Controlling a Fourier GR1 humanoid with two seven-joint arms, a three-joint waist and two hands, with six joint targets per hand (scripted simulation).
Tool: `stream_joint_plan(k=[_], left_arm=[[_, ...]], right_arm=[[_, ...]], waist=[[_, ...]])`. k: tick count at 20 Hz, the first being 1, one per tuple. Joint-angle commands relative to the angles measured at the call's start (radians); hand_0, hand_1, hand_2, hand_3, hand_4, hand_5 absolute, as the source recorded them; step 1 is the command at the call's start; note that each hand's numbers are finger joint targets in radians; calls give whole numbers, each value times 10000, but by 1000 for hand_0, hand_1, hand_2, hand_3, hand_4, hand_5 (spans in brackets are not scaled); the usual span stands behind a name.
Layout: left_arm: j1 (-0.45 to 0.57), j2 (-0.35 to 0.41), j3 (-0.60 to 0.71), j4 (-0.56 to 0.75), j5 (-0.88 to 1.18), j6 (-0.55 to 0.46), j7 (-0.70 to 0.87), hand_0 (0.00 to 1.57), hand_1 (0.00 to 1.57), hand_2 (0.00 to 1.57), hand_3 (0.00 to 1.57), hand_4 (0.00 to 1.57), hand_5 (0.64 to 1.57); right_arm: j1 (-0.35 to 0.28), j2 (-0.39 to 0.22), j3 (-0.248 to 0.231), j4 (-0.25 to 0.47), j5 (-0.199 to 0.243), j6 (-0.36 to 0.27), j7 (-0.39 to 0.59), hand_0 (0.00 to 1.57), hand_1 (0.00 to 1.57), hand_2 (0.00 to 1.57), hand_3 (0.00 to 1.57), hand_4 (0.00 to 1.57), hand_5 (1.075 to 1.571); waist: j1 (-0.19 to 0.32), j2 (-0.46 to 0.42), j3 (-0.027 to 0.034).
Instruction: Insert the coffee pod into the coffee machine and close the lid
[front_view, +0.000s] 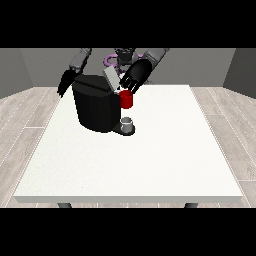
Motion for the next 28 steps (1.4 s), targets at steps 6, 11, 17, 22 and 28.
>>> stream_joint_plan(k=[6, 11, 17, 22, 28], left_arm=[[-147, -234, -8, 101, -18, 5, -134, 1187, 1187, 1230, 1196, 441, 1571], [-338, 81, -56, 177, -160, -145, -371, 1166, 1166, 1233, 1193, 421, 1571], [-214, 81, 97, 419, -270, 455, -380, 1225, 1225, 1261, 1206, 376, 1571], [-721, 79, 138, 284, -209, 178, -236, 1198, 1198, 1224, 1168, 355, 1571], [-735, 201, -264, 270, -786, 605, -382, 1225, 1225, 1244, 1157, 0, 1571]], right_arm=[[-317, -172, -420, 441, -151, -110, -457, 0, 0, 0, 0, 169, 1571], [-456, -274, -476, 462, -237, 5, 6, 0, 0, 0, 0, 0, 1571], [-115, 364, 127, 35, 104, -373, -43, 0, 0, 0, 0, 0, 1571], [-165, -12, -89, 428, 44, -116, -474, 0, 0, 0, 0, 0, 1571], [-542, -122, -149, 318, 150, -281, -75, 0, 0, 0, 0, 0, 1571]], waist=[[209, 437, 3], [151, 356, 1], [-115, 317, -2], [-76, 260, 2], [-167, 370, 0]])
